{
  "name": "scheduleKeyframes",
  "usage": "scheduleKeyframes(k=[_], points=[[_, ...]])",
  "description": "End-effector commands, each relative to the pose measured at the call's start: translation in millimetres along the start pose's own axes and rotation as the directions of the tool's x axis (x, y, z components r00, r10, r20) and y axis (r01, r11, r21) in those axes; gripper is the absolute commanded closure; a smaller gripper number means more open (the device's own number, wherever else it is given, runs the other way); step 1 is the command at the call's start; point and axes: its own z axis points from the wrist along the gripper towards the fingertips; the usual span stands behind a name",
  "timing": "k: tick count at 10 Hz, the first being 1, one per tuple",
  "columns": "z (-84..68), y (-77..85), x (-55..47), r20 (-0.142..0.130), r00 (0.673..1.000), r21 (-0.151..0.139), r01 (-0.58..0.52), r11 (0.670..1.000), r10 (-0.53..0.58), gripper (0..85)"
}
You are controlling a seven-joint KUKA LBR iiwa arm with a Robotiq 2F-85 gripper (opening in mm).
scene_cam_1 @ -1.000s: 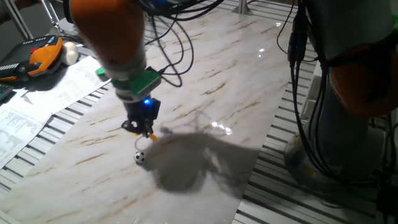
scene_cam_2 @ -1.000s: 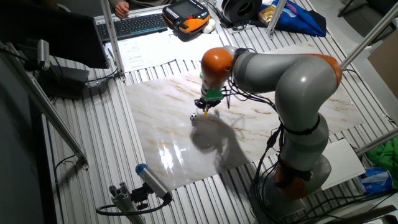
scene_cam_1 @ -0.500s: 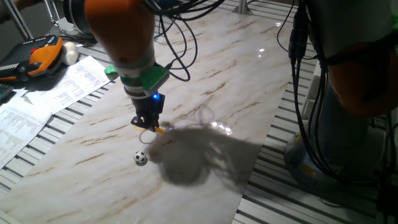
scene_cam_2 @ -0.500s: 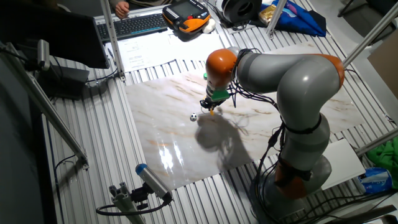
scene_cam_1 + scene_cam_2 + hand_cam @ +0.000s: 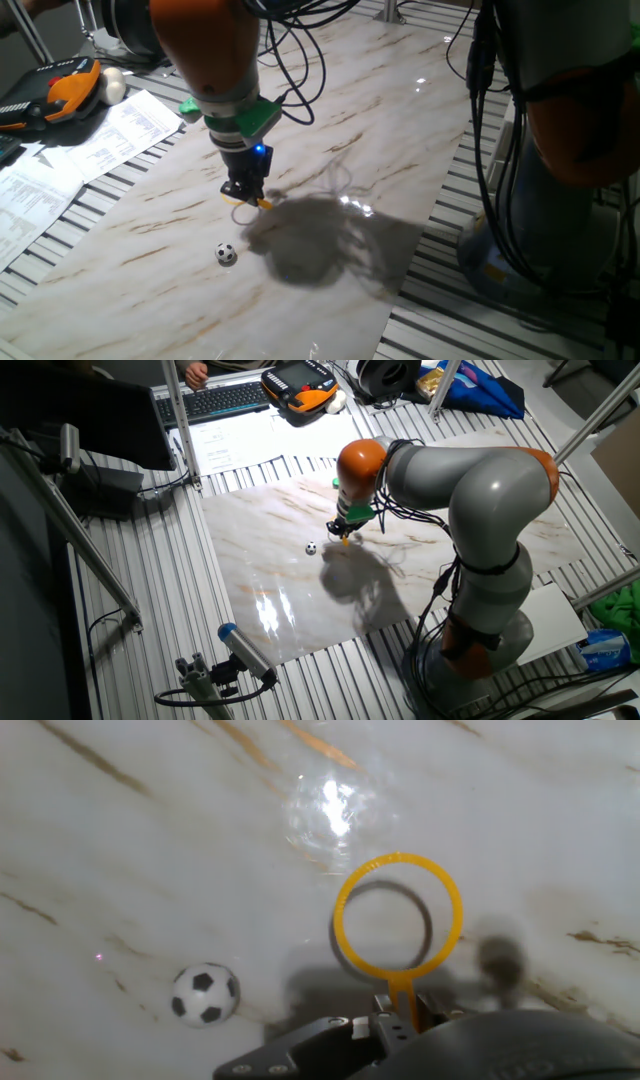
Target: Remove the bubble ring from the ball
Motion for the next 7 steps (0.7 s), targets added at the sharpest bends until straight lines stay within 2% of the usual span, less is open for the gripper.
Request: scheduleKeyframes(k=[1, 6, 7], points=[[0.2, -4.2, 0.8, -0.002, 1.0, -0.001, 0.002, 1.0, -0.002, 85.0], [5.1, -22.2, 8.3, 0.003, 1.0, -0.009, 0.01, 1.0, -0.01, 85.0], [6.0, -24.0, 8.9, -0.002, 1.0, -0.018, 0.008, 1.0, -0.008, 68.0]])
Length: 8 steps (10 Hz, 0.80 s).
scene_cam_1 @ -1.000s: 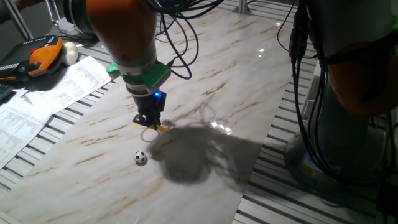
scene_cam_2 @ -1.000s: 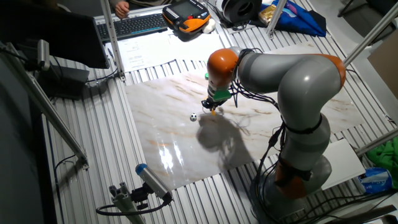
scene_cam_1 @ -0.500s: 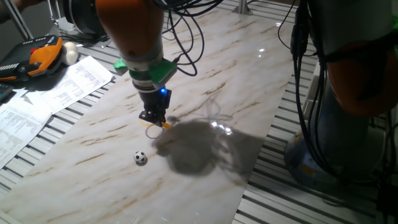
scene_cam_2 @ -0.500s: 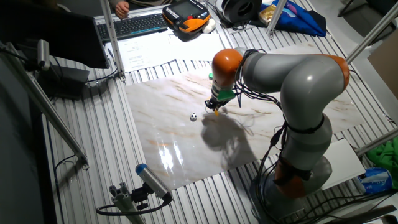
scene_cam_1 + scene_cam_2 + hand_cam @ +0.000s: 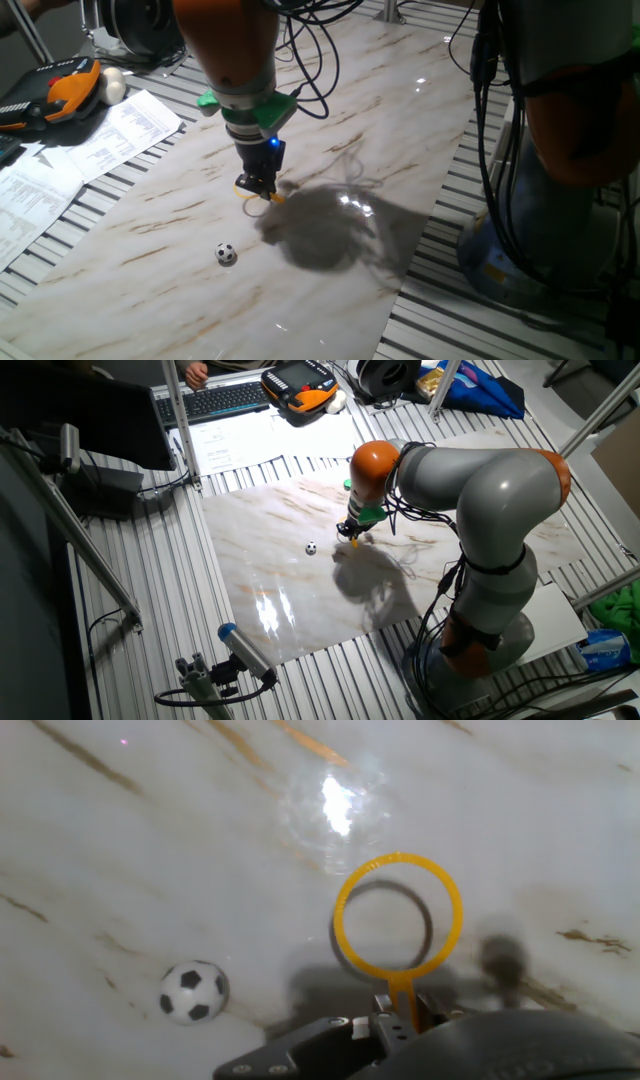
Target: Remove the bubble ring from the ball
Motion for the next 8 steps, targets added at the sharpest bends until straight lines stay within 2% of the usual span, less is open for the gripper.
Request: scheduleKeyframes(k=[1, 8], points=[[0.6, -1.3, 0.4, -0.002, 1.0, 0.0, 0.002, 1.0, -0.002, 68.0], [3.8, -4.0, -0.4, -0.011, 1.0, 0.012, -0.008, 1.0, 0.008, 68.0]])
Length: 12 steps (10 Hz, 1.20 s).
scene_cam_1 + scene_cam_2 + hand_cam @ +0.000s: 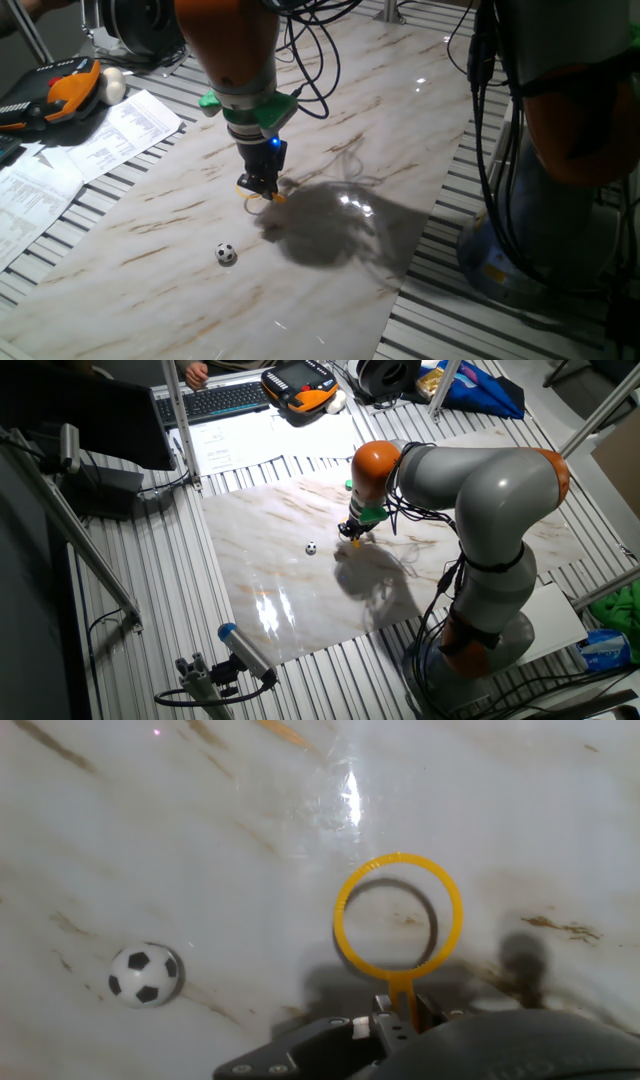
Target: Remove the bubble ring from the ball
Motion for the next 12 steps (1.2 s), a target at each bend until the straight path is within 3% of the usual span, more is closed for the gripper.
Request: scheduleKeyframes(k=[1, 2, 3, 8, 10, 12], points=[[-0.6, -0.6, 0.0, 0.0, 1.0, 0.002, -0.002, 1.0, 0.002, 68.0], [-0.9, -0.6, 0.0, -0.004, 1.0, 0.003, -0.008, 1.0, 0.008, 68.0], [-1.2, -0.7, 0.1, -0.006, 1.0, 0.004, -0.017, 1.0, 0.017, 51.0], [-6.8, 3.1, -1.4, 0.0, 0.999, 0.012, -0.033, 0.999, 0.033, 51.0], [-20.4, 14.6, -4.9, 0.003, 0.999, 0.013, -0.04, 0.999, 0.04, 51.0], [-36.4, 34.4, -12.7, -0.013, 0.997, 0.021, -0.077, 0.997, 0.077, 51.0]])
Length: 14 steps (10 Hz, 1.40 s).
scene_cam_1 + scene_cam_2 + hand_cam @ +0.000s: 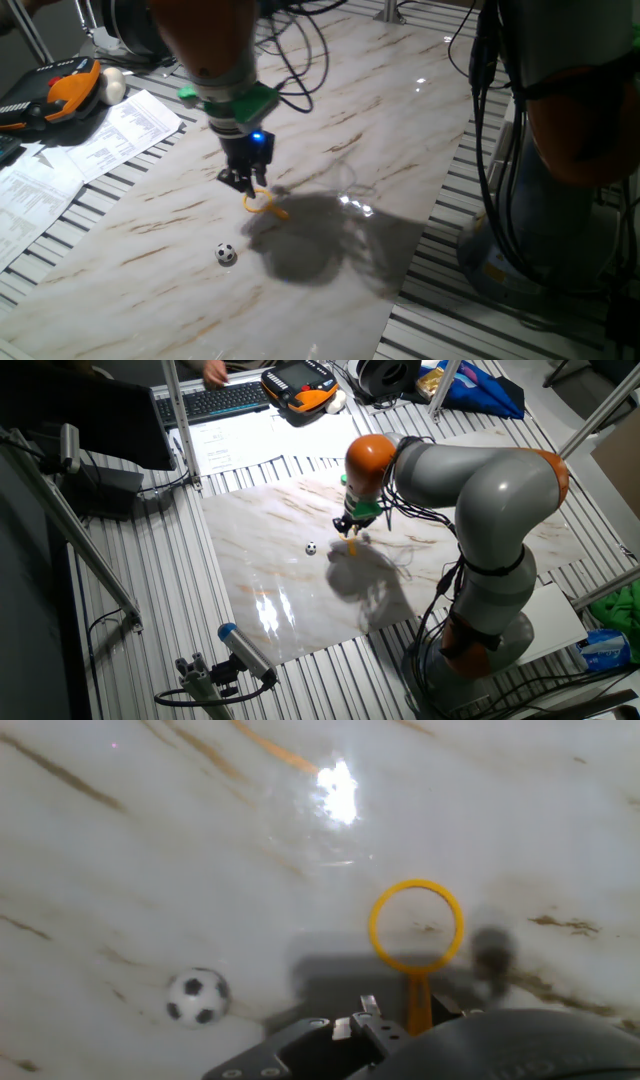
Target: Remove the bubble ring from the ball
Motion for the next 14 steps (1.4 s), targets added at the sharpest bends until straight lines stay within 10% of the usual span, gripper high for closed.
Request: scheduleKeyframes(k=[1, 9, 14], points=[[-6.0, 11.9, -2.2, -0.004, 1.0, -0.011, -0.019, 1.0, 0.019, 51.0], [-7.2, 59.7, -3.8, 0.019, 0.998, -0.022, -0.059, 0.998, 0.059, 51.0], [-11.1, 38.8, -6.3, 0.005, 1.0, -0.027, -0.026, 0.999, 0.027, 51.0]])
